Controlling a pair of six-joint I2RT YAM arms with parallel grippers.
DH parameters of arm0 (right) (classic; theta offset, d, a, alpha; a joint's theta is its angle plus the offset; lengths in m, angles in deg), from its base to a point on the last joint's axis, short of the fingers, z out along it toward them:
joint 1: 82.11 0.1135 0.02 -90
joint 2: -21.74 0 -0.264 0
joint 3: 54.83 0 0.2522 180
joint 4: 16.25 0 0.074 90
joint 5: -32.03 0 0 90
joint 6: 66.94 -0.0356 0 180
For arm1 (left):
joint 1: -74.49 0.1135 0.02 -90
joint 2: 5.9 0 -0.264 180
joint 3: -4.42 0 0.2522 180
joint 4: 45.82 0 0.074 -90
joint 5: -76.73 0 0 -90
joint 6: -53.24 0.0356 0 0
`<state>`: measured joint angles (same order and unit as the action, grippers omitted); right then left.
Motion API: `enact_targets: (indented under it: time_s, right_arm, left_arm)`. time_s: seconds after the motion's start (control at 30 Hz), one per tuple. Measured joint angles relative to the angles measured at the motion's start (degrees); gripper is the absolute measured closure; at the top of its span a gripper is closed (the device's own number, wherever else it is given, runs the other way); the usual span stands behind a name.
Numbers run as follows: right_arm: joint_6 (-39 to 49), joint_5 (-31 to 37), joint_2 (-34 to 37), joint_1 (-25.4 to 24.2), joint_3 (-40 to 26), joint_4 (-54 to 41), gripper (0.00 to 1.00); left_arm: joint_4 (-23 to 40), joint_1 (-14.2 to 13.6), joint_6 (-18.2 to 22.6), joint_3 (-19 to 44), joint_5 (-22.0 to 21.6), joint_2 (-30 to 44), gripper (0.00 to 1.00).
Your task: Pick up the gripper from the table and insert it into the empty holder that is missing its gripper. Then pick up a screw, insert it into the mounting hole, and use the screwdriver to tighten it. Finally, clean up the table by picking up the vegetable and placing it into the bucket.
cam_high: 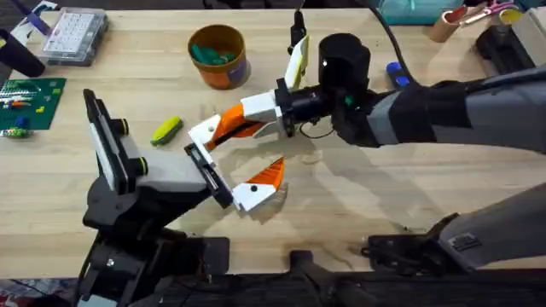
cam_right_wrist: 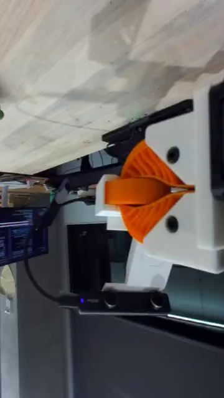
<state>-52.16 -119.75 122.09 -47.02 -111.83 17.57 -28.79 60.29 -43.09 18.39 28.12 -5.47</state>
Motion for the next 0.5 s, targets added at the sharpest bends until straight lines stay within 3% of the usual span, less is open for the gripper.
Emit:
enact_targets:
  time_s: [0.5]
  right_arm:
    - [-0.07, 1.57, 0.0, 0.33, 0.0, 0.0, 0.98]
  left_arm:
    - [-0.02, 0.0, -0.19, 0.0, -0.69, 0.0, 0.01]
